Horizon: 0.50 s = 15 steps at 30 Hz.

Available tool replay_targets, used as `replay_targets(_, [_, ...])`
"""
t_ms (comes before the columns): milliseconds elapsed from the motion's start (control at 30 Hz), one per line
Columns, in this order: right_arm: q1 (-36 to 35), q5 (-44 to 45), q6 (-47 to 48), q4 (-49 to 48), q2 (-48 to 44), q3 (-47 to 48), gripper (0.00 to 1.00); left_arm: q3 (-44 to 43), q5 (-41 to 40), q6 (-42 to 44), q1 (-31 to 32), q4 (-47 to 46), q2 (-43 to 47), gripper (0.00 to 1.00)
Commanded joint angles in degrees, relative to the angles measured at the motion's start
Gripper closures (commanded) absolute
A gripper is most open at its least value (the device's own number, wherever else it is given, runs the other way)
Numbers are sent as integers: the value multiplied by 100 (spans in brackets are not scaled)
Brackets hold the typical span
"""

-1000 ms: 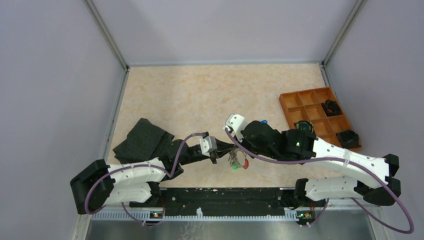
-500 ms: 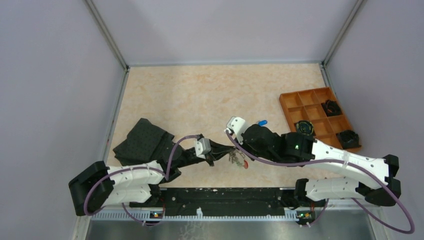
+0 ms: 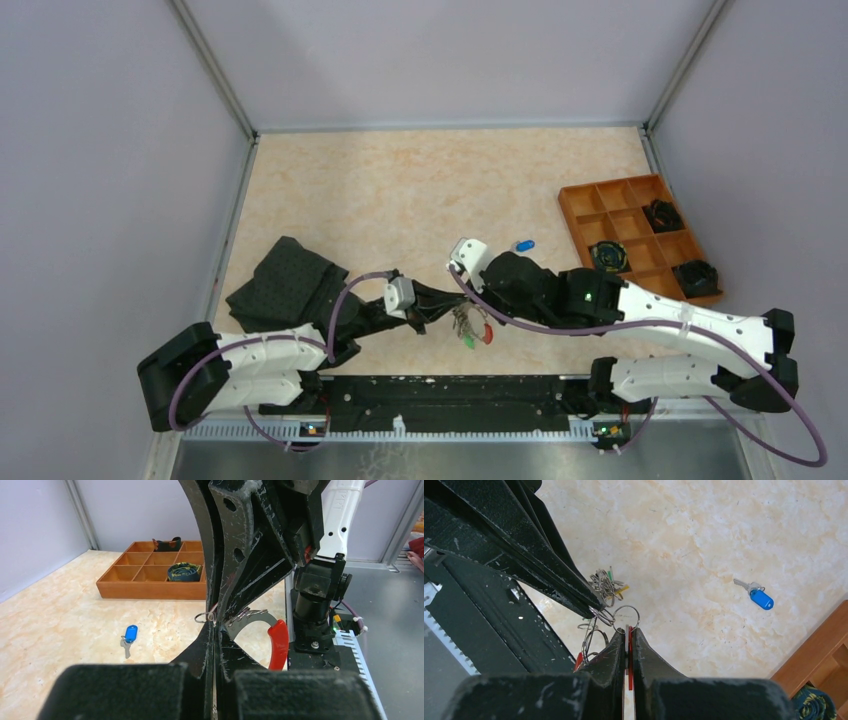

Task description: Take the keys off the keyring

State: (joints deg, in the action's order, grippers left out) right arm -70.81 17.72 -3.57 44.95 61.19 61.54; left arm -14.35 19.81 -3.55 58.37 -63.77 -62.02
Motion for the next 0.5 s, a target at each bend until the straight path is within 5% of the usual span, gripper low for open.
replay_targets(0, [17,278,79,119,-124,377,100,6,-203,-63,-27,-794,64,96])
replay_targets(200, [10,302,239,296,-46,793,100,-128,-390,-33,-24,-337,65,71])
replay_targets(467, [-12,311,331,356,89,964,100,-330,-323,120,-27,68,45,70])
